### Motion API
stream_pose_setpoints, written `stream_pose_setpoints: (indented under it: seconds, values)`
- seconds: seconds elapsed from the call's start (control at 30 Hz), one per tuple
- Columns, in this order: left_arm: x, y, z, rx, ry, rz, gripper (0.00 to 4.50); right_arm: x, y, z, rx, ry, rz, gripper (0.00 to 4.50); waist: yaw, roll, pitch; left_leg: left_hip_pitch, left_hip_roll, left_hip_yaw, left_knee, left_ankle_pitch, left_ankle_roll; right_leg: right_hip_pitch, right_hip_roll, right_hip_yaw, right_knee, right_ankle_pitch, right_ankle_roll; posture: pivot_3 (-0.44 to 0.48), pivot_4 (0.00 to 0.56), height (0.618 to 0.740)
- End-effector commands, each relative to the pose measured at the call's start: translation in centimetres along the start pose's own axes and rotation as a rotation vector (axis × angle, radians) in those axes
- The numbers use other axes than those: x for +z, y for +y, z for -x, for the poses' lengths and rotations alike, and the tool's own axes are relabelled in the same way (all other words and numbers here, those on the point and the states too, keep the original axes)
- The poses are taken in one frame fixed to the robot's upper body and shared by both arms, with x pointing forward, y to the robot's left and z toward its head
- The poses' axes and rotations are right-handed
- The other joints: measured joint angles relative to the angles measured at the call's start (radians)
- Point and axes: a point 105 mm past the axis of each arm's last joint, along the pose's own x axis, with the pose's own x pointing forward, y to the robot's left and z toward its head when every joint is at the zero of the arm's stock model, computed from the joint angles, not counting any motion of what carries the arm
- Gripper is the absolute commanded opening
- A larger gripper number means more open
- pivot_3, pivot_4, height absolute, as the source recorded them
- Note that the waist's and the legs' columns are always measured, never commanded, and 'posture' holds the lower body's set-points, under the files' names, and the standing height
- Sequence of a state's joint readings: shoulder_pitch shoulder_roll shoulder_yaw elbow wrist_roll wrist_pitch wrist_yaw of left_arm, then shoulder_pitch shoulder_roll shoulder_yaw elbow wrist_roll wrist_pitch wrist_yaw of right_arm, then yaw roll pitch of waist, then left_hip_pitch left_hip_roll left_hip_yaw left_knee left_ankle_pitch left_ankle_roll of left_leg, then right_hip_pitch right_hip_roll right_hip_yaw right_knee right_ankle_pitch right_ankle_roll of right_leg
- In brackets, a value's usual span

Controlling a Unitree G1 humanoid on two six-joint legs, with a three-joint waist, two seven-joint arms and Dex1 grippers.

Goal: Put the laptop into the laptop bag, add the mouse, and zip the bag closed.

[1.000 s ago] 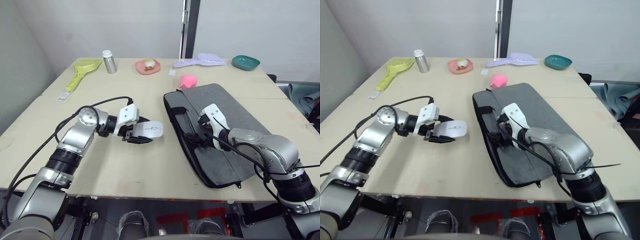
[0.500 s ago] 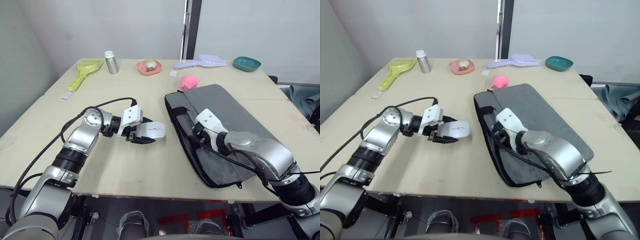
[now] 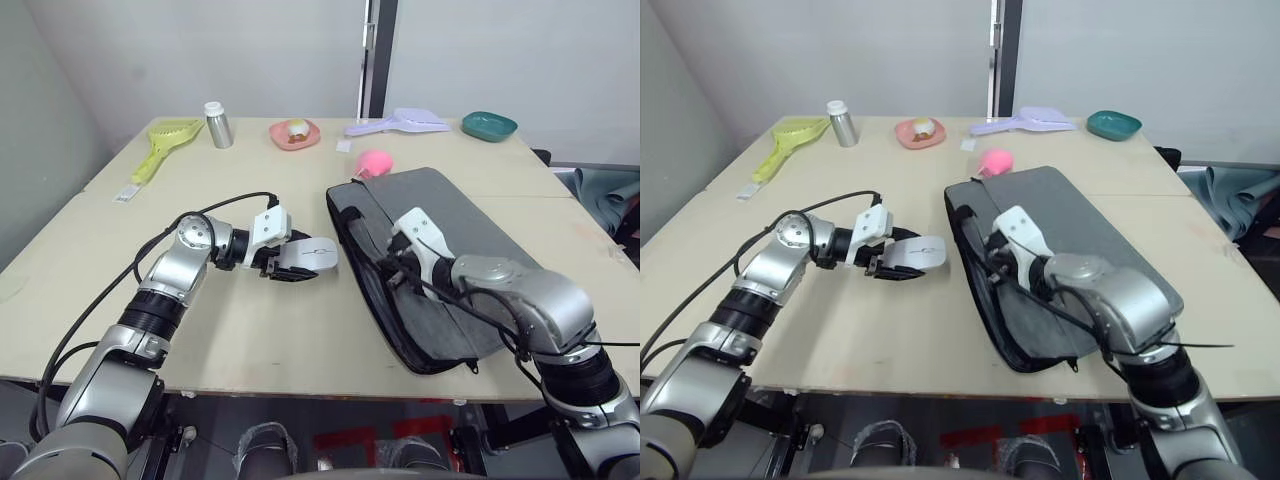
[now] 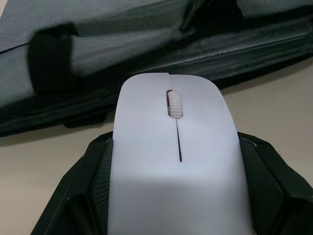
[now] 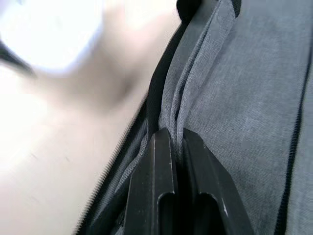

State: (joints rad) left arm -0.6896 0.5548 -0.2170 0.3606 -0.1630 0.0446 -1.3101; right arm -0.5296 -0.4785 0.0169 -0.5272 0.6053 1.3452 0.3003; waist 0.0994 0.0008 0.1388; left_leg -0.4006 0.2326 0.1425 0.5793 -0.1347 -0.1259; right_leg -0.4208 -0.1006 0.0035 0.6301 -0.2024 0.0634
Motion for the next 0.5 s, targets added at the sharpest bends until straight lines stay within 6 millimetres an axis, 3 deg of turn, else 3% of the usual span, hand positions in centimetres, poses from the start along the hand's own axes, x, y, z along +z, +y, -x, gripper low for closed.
stream_pose_setpoints:
  seconds: [0.03, 0.23, 0.5]
  values:
    - [1.2, 0.4, -0.3, 0.008, -0.03, -0.041, 2.85, 4.4, -0.6, 3.1, -0.007, -0.178, 0.034, 0.03, 0.002, 0.0, 0.0, 0.0, 0.0, 0.0, 0.0, 0.0, 0.0, 0.0, 0.0, 0.0, 0.0, 0.0, 0.0, 0.0, 0.15, 0.74]
    - [1.9, 0.6, -2.2, 0.012, -0.067, -0.048, 2.85, 6.9, -2.4, 6.4, -0.036, -0.273, 0.047, 0.03, 0.01, 0.0, 0.0, 0.0, 0.0, 0.0, 0.0, 0.0, 0.0, 0.0, 0.0, 0.0, -0.001, 0.0, 0.0, 0.0, 0.15, 0.74]
    - [3.6, 1.7, -5.7, 0.044, -0.126, -0.071, 2.85, 8.9, -4.2, 8.7, -0.069, -0.375, 0.032, 0.03, 0.011, 0.0, 0.0, 0.0, 0.0, 0.001, 0.0, 0.0, 0.001, 0.0, 0.0, 0.001, 0.0, 0.0, 0.0, 0.0, 0.15, 0.74]
